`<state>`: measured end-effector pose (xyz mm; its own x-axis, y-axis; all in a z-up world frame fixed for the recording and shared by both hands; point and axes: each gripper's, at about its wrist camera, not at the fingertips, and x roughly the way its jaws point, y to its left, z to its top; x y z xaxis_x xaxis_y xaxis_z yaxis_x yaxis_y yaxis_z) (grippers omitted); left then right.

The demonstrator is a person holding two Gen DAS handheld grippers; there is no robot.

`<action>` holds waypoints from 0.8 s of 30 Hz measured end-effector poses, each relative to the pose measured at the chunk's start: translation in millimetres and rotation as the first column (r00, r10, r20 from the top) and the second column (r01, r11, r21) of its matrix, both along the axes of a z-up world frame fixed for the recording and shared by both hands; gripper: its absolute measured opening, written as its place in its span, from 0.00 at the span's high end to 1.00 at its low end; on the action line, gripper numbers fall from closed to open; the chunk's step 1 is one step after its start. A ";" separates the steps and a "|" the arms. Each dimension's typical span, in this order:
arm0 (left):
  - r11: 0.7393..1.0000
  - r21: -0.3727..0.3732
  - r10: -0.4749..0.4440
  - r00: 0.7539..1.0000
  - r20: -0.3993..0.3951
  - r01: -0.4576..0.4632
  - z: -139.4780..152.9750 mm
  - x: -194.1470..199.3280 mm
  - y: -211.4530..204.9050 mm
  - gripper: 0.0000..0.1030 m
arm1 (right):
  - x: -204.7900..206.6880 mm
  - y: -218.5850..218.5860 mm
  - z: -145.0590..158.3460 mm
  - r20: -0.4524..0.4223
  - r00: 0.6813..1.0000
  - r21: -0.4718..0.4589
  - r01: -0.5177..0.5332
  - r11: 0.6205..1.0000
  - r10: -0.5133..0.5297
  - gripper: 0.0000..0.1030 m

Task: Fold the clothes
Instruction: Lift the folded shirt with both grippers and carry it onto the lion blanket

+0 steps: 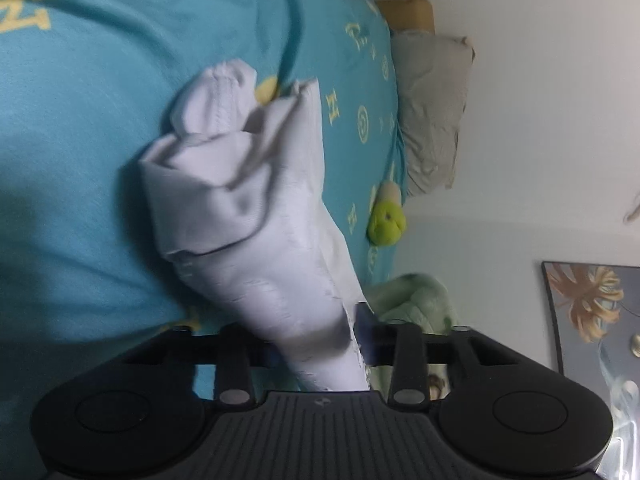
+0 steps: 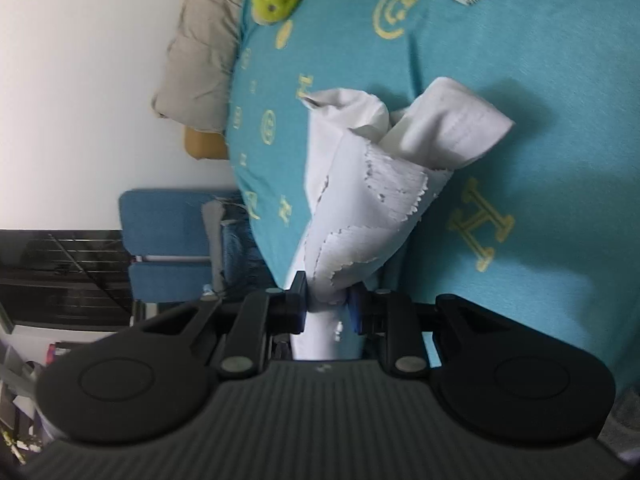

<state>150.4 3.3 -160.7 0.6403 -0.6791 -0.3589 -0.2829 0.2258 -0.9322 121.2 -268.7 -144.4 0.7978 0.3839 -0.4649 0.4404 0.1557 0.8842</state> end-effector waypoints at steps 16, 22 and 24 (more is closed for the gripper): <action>0.998 0.036 0.056 0.994 -0.090 -0.053 -13.7 19.1 -9.5 0.48 | -1.5 -2.4 -13.5 0.002 0.997 -0.077 0.079 0.994 -0.079 0.79; 0.992 -0.048 0.111 0.985 -0.129 -0.118 -26.7 14.4 9.2 0.68 | -9.3 -10.9 6.9 0.056 0.995 -0.074 0.086 0.994 -0.082 0.81; 0.992 -0.070 0.102 0.991 -0.086 -0.108 -18.7 11.3 14.7 0.74 | -12.4 -13.3 17.4 0.072 0.995 -0.084 0.079 0.993 -0.073 0.81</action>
